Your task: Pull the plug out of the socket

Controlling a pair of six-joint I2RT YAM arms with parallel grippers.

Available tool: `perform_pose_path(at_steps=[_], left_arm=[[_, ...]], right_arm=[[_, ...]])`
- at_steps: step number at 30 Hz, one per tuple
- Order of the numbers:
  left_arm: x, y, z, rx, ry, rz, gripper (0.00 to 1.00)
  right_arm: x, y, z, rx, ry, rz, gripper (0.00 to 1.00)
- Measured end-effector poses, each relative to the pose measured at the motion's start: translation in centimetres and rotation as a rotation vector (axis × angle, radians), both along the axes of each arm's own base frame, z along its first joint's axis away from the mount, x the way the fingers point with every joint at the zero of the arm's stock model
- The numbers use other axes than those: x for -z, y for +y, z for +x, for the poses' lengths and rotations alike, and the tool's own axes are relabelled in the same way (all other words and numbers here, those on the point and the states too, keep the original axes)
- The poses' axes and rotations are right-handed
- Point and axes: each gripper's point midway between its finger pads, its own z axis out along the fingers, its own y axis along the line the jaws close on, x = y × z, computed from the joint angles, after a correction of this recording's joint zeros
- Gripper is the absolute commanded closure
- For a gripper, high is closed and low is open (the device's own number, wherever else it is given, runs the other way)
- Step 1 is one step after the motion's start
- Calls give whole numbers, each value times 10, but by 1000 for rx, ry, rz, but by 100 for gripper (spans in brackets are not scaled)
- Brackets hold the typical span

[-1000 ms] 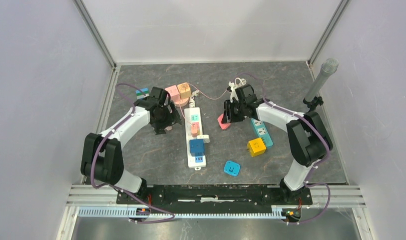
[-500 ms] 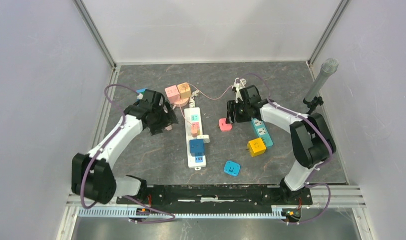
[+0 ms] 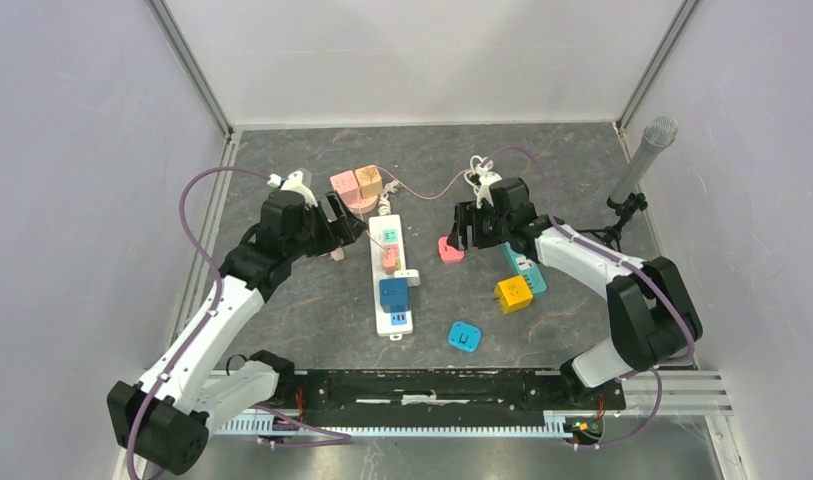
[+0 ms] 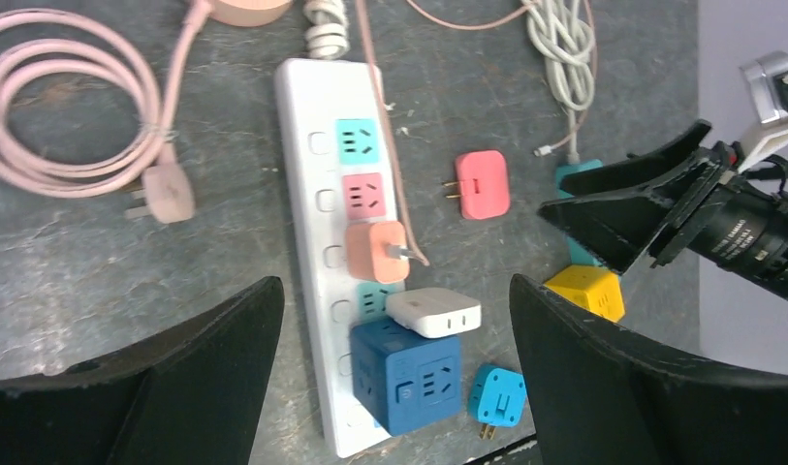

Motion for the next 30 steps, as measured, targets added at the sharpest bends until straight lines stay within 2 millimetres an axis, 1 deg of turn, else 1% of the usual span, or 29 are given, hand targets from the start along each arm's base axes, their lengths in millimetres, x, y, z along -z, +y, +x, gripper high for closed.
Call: perform_pose_path(at_steps=[3,6,11,13,15,18,20,22,23,25,26,27,28,30], left_arm=[[-5,-14,0,40,-28,-10,8],[-2,-22,-1,65,-32,-13,8],[16,-25,-8,83,-3,-4,12],[25,-24,-11,85,15,2,13],[31,-24,-15,85,28,1,16],[39,-22,-22,78,48,-9,20],[46,-22,-27,65,71,-19,27],[56,-21,-31,41,103,-33,33],[60,-20,-32,30,119,-38,35],[71,-17,-36,-2,158,-48,36],[76,-16,-38,-18,173,-53,36],[80,-16,-39,-29,183,-59,36],[85,-15,-41,-39,199,-66,36],[95,-15,-45,-53,230,-72,36]], right_arm=[[-7,12,-11,-58,-39,37,22],[-18,34,-32,-184,-111,105,22],[-39,67,-71,-408,-241,210,23],[-44,76,-82,-476,-288,228,23],[-48,84,-87,-525,-333,238,23],[-50,90,-90,-549,-372,234,23],[-50,93,-86,-528,-385,206,24],[-50,99,-73,-483,-356,150,27],[-51,106,-62,-451,-335,116,28],[-55,119,-42,-398,-308,70,28],[-57,124,-36,-371,-302,54,28],[-57,126,-33,-349,-294,42,27],[-54,127,-35,-329,-283,28,26],[-46,128,-45,-305,-249,-9,23]])
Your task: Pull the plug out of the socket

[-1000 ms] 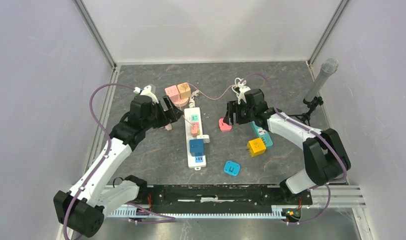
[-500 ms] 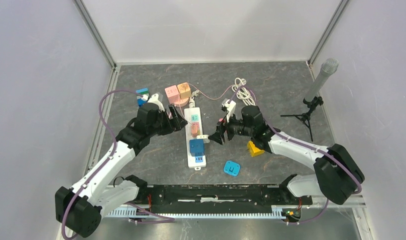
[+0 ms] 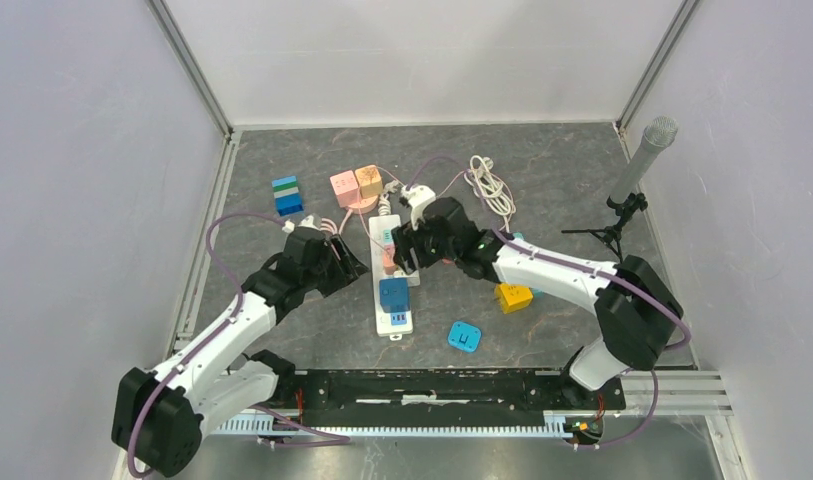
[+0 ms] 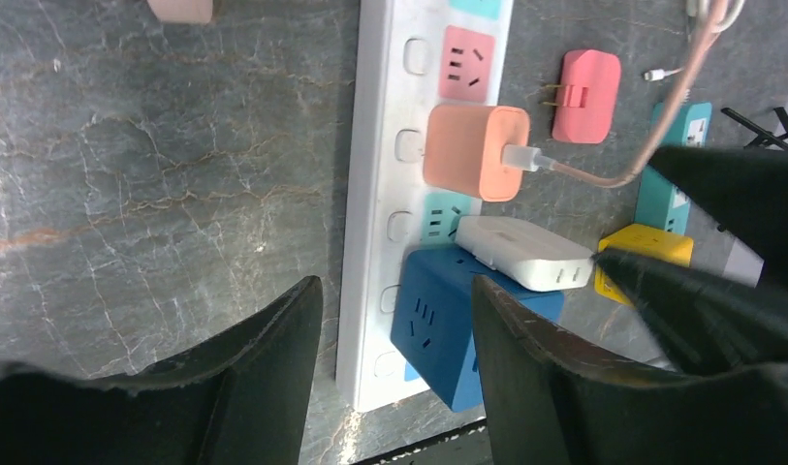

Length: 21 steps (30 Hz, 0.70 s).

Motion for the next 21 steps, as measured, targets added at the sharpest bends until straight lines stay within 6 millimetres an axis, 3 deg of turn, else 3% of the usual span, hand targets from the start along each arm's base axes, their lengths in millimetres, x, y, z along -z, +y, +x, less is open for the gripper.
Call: perform_pose_path(at_steps=[3,7,15,21], left_arm=[[8,-2,-1,-11,38,-9,37],[21,-6,-2,-19,101,-21,39],[40,-7,-6,-53,168,-64,44],[49,-8,-8,-65,198,-83,45]], right_arm=[[13,3,-20,14,18,-75,19],[20,13,-36,23,-2,-166,24],[19,36,-9,117,-63,-261,38],[31,47,-3,149,-75,-327,43]])
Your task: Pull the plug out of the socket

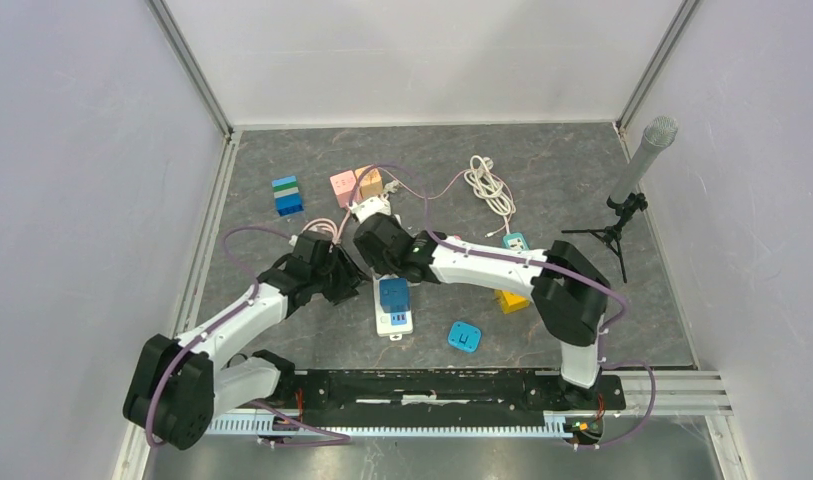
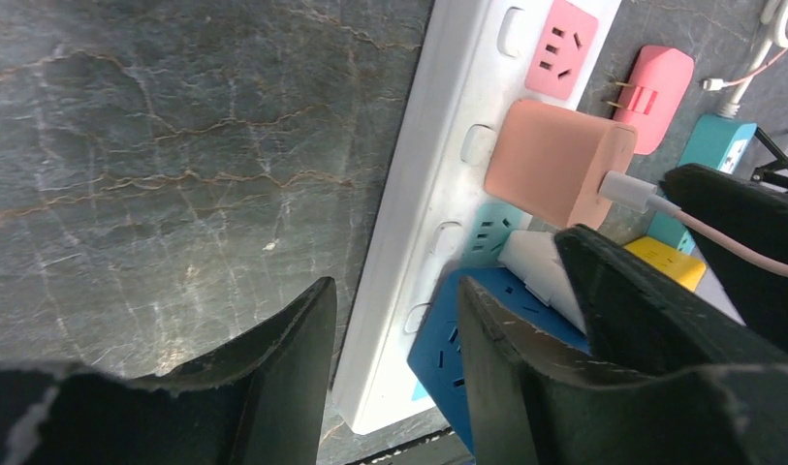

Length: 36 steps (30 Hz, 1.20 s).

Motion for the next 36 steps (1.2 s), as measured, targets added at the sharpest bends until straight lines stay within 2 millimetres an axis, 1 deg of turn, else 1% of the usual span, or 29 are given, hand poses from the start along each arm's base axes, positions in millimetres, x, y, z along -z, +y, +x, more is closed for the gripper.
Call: perform_pose_path(at_steps=[3,6,10,18,22,26,28,31,34,36], left_arm=[[1,-6,2,17,3,-20,45],[7,-9,2,29,24,-24,46],[16,-11,0,41,59,-22,47],[22,-13,0,53,75,-23,47],[25,-14,0,64,80,-20,48],[26,-15,2,68,81,-17,49],[27,-15,2,72,80,-14,49],[27,-14,2,80,75,-9,50],[27,-14,3,88,72,-2,52],[28,-14,4,92,74,7,53]], right_arm=[[5,6,0,11,-3,-31,45],[11,7,-1,21,-1,-57,48],[13,5,-1,42,-2,-74,49],[16,-2,1,78,-8,-93,45],[18,-4,1,88,-7,-101,49],[24,-3,2,91,-2,-109,59],[24,-3,3,95,-2,-114,66],[24,-3,3,102,-1,-115,84],[24,-3,3,108,-1,-111,99],[24,-3,3,109,-2,-111,100]])
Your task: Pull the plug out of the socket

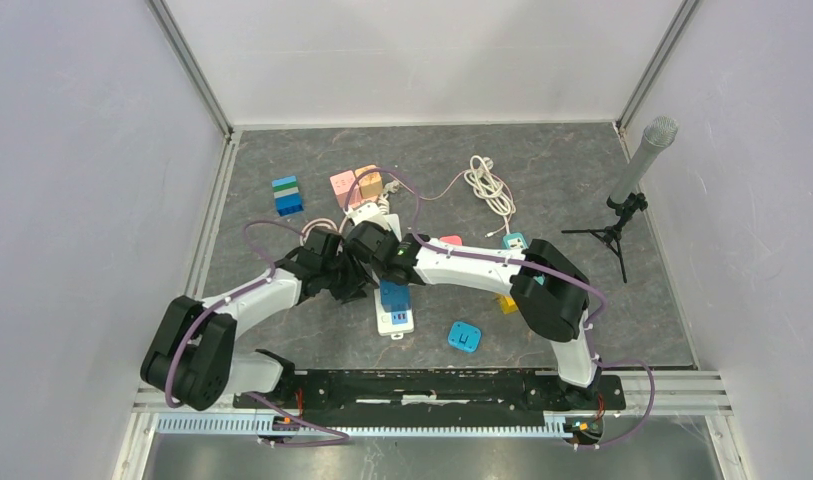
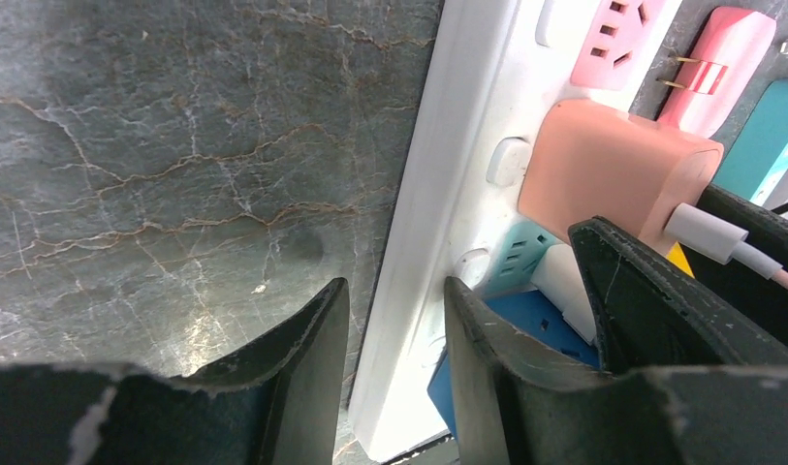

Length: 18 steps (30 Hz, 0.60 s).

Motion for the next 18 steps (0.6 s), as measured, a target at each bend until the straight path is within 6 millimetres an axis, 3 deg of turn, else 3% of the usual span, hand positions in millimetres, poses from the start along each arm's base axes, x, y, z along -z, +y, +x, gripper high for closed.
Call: perform_pose_path(at_steps=[18], left_arm=[[0,-2,5,13,8,17,57]], right_arm=[[-2,3,1,4,101,75,100]])
